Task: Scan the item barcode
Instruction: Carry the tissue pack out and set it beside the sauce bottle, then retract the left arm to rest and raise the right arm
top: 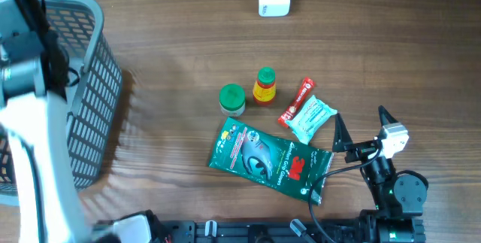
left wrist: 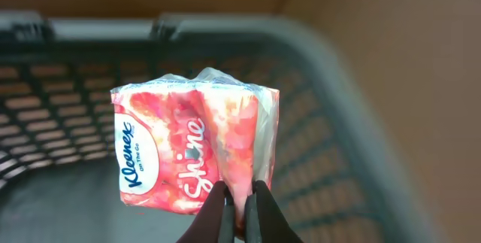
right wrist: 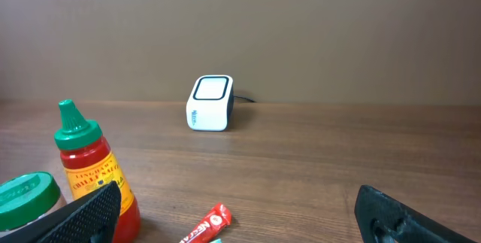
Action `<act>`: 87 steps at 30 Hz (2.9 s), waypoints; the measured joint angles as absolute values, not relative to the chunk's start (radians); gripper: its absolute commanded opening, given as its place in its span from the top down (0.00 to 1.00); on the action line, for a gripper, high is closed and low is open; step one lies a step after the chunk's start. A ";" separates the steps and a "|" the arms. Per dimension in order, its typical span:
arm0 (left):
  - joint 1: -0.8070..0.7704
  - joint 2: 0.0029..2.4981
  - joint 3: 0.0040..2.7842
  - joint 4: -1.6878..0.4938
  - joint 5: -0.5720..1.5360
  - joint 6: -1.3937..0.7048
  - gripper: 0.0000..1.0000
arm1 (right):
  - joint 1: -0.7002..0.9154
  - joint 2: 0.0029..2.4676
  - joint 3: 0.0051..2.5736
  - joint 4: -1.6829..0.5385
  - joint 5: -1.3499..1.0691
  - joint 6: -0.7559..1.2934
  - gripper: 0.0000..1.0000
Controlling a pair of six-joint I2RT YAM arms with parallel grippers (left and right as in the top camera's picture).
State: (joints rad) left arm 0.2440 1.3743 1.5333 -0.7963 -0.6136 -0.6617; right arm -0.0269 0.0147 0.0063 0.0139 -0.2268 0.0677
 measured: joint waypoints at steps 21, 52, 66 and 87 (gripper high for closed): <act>-0.433 1.437 1.554 -1.158 -0.228 -0.913 0.96 | -0.027 0.015 0.006 0.014 -0.227 0.068 0.00; -0.521 2.009 1.552 -0.635 0.013 -0.937 0.06 | -0.027 0.015 0.006 0.014 -0.227 0.068 0.00; -0.521 1.530 1.552 -0.572 -0.223 -0.629 0.00 | -0.027 0.015 0.006 0.014 -0.227 0.068 0.00; -0.521 0.994 1.553 -0.579 -0.299 -0.187 0.00 | -0.027 0.015 0.006 0.014 -0.227 0.068 0.00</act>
